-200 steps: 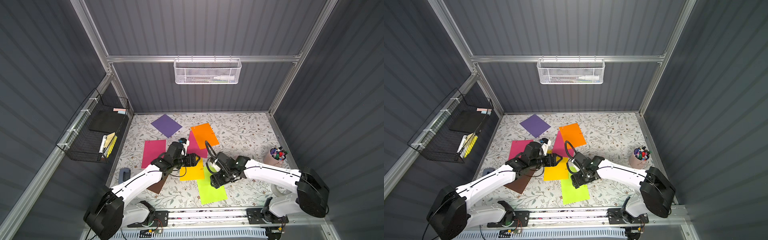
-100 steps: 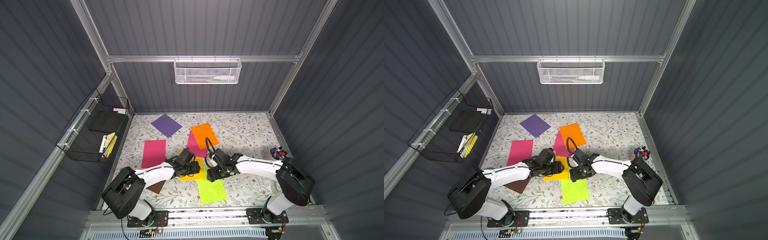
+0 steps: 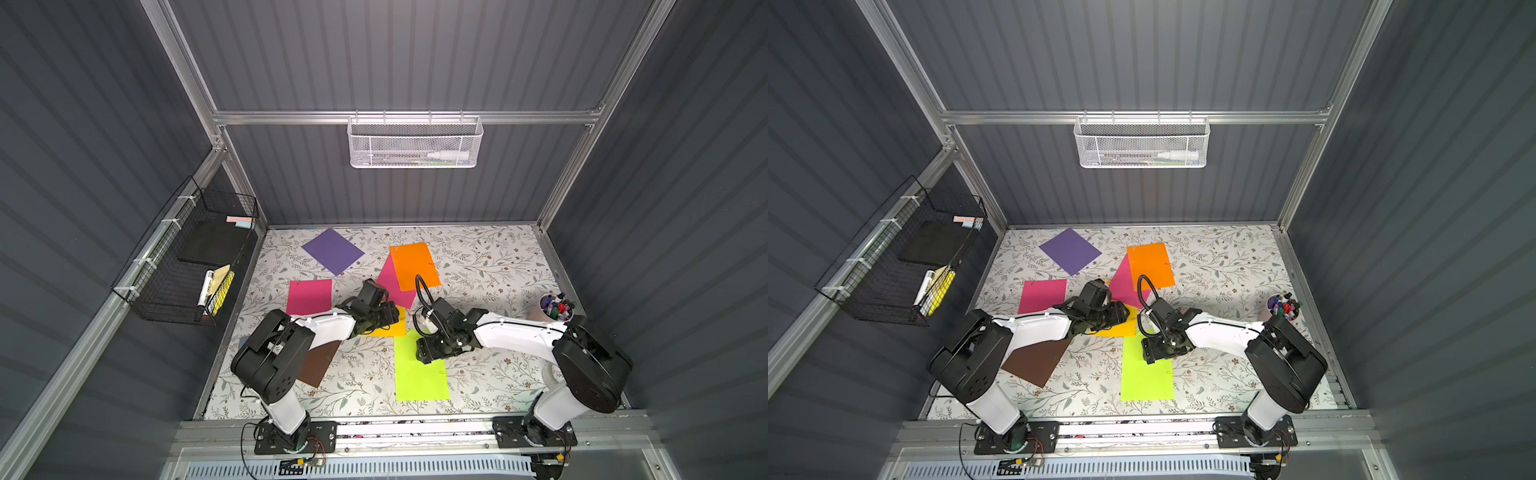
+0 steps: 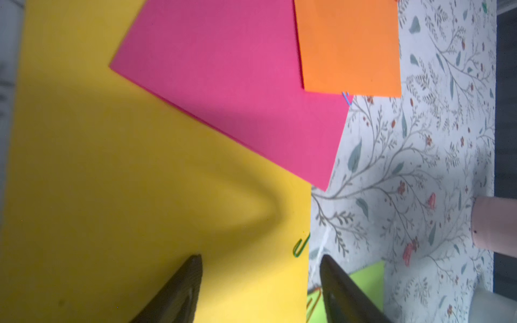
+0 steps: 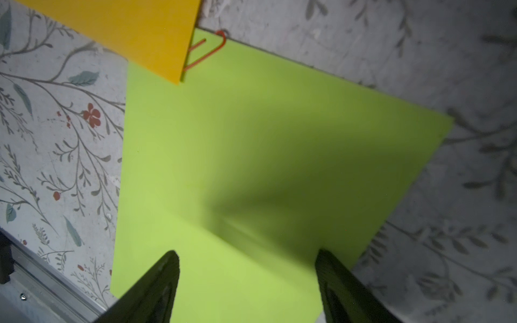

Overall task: Unclip the paperclips from the documents
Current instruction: Move the document to the center of the board, then pick up the document from the center of the board.

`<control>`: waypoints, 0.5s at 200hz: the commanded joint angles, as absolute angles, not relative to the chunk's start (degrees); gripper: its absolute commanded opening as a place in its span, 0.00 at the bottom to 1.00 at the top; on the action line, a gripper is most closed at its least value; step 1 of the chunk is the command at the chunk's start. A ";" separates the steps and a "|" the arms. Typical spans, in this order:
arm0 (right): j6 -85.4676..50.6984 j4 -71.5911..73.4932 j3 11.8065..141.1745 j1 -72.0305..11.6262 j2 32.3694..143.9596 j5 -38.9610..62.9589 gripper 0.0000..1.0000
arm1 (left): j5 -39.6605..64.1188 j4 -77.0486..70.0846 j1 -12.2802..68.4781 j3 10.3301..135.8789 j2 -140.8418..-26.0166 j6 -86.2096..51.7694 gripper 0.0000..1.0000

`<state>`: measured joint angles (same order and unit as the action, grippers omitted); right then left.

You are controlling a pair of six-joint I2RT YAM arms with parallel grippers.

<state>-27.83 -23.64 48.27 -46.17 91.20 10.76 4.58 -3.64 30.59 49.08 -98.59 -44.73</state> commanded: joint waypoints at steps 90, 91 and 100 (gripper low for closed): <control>-29.78 -36.19 51.24 -40.33 80.87 11.56 0.83 | 3.24 11.67 38.90 51.39 -87.45 -36.07 0.80; -29.83 -36.29 51.20 -40.20 80.95 11.67 0.83 | 3.55 11.68 39.14 51.10 -87.32 -36.19 0.80; -30.24 -36.78 50.86 -39.20 81.52 12.49 0.83 | 7.01 11.73 41.27 49.24 -86.86 -37.31 0.78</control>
<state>-27.68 -32.49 50.61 -41.36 81.06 11.40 0.51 7.40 35.86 52.97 -90.52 -37.41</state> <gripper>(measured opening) 0.828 0.797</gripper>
